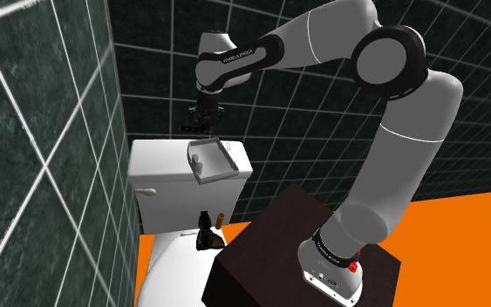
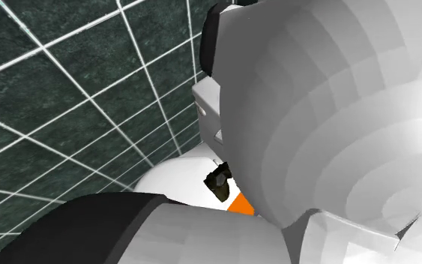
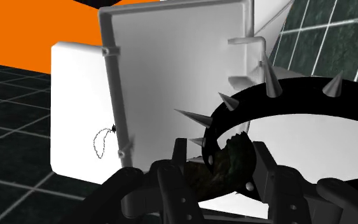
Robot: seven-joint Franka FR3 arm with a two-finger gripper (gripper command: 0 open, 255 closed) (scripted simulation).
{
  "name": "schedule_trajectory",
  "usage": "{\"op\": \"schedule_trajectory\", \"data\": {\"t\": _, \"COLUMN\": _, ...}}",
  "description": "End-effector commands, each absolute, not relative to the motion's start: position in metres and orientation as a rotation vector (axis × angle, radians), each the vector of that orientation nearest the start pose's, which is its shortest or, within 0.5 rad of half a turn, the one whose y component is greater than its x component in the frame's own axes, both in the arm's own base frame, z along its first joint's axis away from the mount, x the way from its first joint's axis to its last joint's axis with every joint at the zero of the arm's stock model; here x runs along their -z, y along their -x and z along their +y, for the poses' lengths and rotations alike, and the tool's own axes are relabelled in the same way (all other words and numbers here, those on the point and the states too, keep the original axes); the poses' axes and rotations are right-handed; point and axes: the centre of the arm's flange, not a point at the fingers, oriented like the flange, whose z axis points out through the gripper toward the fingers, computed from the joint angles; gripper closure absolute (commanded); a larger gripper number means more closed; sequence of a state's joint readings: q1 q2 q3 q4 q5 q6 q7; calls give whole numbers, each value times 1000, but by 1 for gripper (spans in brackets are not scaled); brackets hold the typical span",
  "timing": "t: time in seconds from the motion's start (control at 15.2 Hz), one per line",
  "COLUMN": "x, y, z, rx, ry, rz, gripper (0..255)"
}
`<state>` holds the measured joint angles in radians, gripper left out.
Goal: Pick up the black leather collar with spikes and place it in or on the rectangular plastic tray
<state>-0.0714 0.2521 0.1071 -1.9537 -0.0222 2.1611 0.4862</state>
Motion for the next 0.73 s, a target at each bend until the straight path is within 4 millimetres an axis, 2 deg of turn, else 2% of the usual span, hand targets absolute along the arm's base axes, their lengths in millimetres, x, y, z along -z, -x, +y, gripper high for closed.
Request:
{"op": "schedule_trajectory", "data": {"t": 0.0, "x": -347, "y": -585, "z": -6, "rx": -70, "ry": 3068, "rz": 686, "gripper": 255}}
{"op": "schedule_trajectory", "data": {"t": 0.26, "x": -350, "y": -557, "z": -55, "rx": -70, "ry": 3068, "rz": 686, "gripper": 255}}
{"op": "schedule_trajectory", "data": {"t": 0.66, "x": -318, "y": -557, "z": -55, "rx": -70, "ry": 3068, "rz": 686, "gripper": 255}}
